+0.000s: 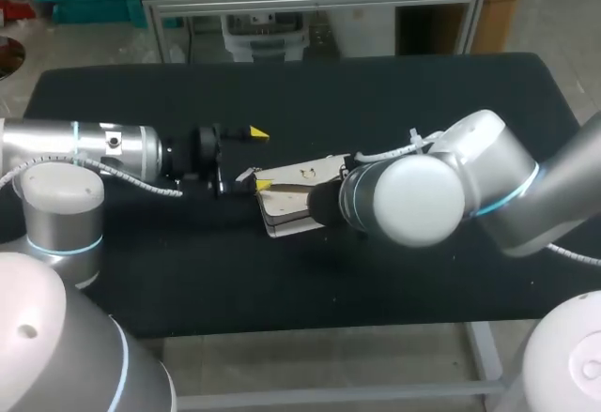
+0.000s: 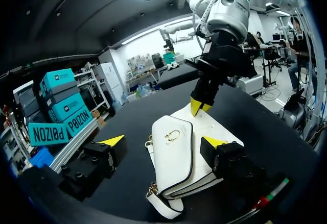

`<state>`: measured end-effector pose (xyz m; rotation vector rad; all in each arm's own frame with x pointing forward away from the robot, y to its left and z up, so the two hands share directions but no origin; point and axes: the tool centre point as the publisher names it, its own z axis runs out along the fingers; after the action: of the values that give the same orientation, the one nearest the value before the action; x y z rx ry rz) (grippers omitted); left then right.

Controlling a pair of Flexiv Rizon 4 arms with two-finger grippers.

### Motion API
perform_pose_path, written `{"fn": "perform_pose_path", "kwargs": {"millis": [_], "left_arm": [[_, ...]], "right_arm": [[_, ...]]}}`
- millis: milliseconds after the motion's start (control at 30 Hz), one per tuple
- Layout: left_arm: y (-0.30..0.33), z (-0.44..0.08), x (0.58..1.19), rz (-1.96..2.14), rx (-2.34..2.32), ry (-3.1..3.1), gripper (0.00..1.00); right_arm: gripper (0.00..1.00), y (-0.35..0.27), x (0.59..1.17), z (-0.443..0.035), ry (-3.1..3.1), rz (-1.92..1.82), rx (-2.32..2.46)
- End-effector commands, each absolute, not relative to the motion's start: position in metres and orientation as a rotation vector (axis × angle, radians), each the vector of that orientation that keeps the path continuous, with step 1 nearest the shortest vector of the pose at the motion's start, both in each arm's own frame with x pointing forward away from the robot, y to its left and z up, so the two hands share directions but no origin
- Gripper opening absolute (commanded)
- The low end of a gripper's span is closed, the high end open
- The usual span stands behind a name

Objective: Pick up the bag, open it, inspect its contents, close it, and place it on the opposite side

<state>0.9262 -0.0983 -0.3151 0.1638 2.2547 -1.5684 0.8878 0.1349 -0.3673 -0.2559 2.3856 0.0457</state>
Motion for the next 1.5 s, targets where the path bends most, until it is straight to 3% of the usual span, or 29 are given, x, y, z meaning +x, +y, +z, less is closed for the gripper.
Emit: {"fn": "perform_pose_path", "kwargs": {"millis": [33,433,1500], "left_arm": [[-0.101,-0.315,0.93,-1.561,0.127,2.267,1.0],[-0.104,-0.309,0.942,-1.548,-0.056,2.32,1.0],[-0.101,-0.302,0.931,-1.123,-0.323,2.632,1.0]], "right_arm": [[1.0,0.138,0.875,-0.364,1.88,0.084,-0.208],[1.0,0.129,0.857,-0.335,1.924,0.149,-0.165],[1.0,0.13,0.924,-0.264,2.428,0.129,-0.335]]}}
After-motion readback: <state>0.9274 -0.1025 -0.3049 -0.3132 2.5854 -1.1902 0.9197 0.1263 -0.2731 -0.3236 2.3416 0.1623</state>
